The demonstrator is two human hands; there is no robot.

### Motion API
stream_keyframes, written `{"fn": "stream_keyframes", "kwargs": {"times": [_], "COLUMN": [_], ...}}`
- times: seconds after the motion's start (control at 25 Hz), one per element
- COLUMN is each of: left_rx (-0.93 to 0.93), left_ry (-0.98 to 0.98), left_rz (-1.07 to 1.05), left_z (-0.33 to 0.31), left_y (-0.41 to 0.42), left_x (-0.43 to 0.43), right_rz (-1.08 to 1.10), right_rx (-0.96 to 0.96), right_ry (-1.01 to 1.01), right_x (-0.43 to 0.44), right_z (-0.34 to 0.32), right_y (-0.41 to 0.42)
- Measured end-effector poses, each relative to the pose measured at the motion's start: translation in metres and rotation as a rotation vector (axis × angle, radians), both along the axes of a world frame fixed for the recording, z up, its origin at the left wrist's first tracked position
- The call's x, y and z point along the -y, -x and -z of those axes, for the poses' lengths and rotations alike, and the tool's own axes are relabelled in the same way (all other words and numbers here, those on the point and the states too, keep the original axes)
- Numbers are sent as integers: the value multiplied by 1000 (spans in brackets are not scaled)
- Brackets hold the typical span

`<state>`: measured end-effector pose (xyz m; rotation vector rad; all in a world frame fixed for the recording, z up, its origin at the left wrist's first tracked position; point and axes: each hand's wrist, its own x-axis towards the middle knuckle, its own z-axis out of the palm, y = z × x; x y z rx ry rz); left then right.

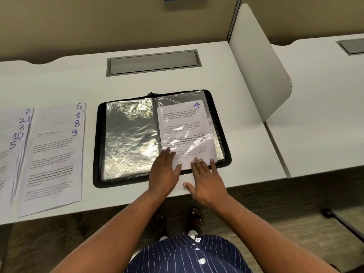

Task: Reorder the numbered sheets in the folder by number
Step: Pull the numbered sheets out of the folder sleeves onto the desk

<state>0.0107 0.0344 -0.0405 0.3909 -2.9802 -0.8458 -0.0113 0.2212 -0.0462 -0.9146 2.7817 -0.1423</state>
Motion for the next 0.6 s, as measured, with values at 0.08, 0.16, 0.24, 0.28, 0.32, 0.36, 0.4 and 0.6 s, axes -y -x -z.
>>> {"fn": "stream_keyframes", "kwargs": {"times": [0.08,0.16,0.24,0.28,0.32,0.36,0.4,0.6], "left_rx": [65,113,160,181,199,216,233,287], "left_ry": [57,75,86,87,81,67,51,42], "left_rz": [-5,-33,-54,-63,-74,-85,-92,-87], "left_z": [6,8,8,8,8,7,6,-1], "left_y": [-4,-9,-13,-16,-18,-19,-21,-39], "left_x": [0,-1,-2,-2,-2,-2,-3,-12], "right_rz": [-2,4,62,143,264,411,553,912], "right_rx": [27,66,94,109,132,173,226,462], "right_ry": [-9,5,102,204,333,465,569,730], "right_x": [-9,-16,-25,-29,-34,-39,-44,-52], "right_z": [-1,-5,-11,-15,-20,-24,-27,-28], "right_y": [-17,-27,-30,-28,-24,-19,-11,25]}}
